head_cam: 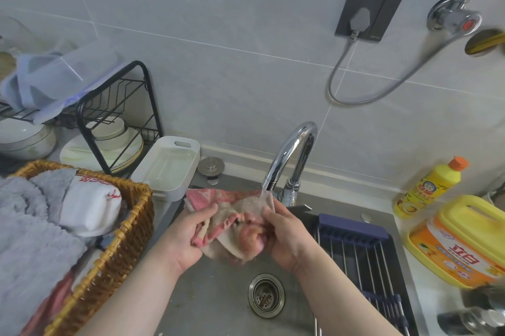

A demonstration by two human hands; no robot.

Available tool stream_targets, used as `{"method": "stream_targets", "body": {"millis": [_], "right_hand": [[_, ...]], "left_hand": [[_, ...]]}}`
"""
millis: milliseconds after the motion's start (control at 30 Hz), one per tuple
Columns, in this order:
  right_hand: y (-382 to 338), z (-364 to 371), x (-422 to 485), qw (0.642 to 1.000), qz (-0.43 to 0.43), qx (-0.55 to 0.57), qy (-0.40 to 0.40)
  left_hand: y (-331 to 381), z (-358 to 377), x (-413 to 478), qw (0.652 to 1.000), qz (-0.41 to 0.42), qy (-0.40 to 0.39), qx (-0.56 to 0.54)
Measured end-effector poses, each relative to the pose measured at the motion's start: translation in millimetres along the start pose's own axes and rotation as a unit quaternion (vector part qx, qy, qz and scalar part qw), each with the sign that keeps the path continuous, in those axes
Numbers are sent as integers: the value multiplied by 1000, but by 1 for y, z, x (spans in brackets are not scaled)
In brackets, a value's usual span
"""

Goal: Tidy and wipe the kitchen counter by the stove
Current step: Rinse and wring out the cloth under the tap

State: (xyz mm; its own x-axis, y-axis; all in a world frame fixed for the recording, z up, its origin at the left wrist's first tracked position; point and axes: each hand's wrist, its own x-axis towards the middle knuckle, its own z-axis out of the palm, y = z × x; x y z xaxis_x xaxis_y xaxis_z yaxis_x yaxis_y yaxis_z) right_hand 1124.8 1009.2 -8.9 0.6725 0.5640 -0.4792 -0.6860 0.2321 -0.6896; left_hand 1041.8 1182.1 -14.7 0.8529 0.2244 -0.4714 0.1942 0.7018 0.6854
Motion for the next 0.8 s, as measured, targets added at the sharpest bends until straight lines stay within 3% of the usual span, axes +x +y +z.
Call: {"method": "stream_targets", "body": {"millis": [267, 500, 633, 800], "right_hand": [[-9, 12, 6, 997, 20, 68, -5], [-14, -4, 4, 995, -2, 97, 7], [-14, -8, -2, 994, -7, 105, 9], [-15, -1, 4, 981, -22, 186, 55]], "left_hand": [[-1, -1, 20, 989, 7, 134, 69], [-12, -2, 27, 998, -26, 22, 49], [-11, 10, 26, 998, -41, 8, 45], [-15, 17, 23, 983, -11, 102, -152]]}}
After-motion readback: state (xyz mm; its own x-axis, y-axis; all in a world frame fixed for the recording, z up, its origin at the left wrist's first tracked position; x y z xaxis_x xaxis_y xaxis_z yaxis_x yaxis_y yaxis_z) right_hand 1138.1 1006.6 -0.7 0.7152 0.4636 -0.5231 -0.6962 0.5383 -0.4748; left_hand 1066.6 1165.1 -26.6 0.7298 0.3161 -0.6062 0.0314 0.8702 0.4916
